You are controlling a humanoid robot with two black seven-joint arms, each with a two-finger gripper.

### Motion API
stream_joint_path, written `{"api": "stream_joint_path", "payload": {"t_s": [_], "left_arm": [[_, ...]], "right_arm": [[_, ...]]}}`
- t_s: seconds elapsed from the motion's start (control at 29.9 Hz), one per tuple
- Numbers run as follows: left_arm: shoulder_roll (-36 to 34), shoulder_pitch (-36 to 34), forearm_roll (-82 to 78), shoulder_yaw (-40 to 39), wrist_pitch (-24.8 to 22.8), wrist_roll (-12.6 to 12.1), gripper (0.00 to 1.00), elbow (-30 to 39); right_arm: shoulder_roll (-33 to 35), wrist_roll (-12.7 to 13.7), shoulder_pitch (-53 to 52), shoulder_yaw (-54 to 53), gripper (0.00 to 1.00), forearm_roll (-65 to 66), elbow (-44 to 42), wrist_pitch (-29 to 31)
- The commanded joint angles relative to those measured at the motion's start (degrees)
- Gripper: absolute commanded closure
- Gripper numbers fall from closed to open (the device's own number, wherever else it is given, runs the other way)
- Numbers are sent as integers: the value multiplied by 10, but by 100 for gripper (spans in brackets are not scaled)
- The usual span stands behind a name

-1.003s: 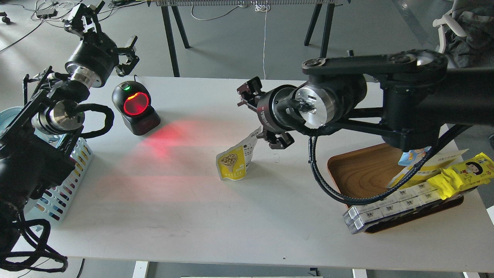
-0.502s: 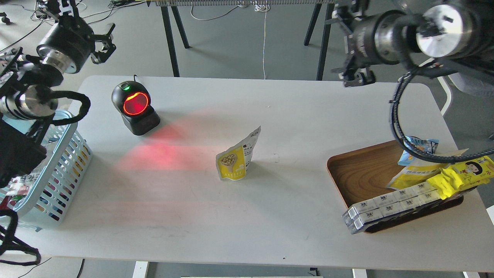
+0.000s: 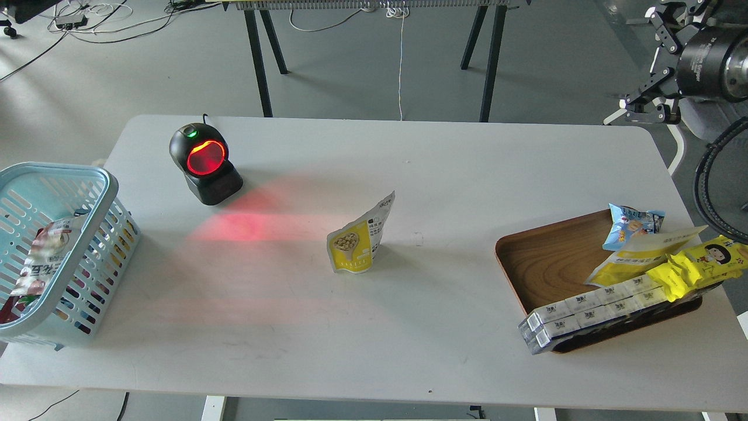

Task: Scan snack and place in basket
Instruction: 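Open the right gripper and withdraw it upward, then reach the left gripper to the standing yellow packet and grasp it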

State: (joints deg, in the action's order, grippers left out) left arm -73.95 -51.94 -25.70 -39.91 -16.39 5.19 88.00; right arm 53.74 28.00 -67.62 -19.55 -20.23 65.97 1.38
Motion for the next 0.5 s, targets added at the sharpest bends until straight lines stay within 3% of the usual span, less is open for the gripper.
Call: {"api": "stream_joint_path", "payload": {"t_s": [0.0,0.23,0.47], "left_arm": [[-55,-4,-5,-1,-49,1,0,49],[-66,-27,-94,-2,-87,7,0,67],[-39,-26,-205,13,-83,7,0,110]], "right_arm": [[-3,0,49,-18,0,-2,-15,42],[-3,0,68,-19,0,2,-32,48],[-53,0,68,-23,0,2,-159,69]]}}
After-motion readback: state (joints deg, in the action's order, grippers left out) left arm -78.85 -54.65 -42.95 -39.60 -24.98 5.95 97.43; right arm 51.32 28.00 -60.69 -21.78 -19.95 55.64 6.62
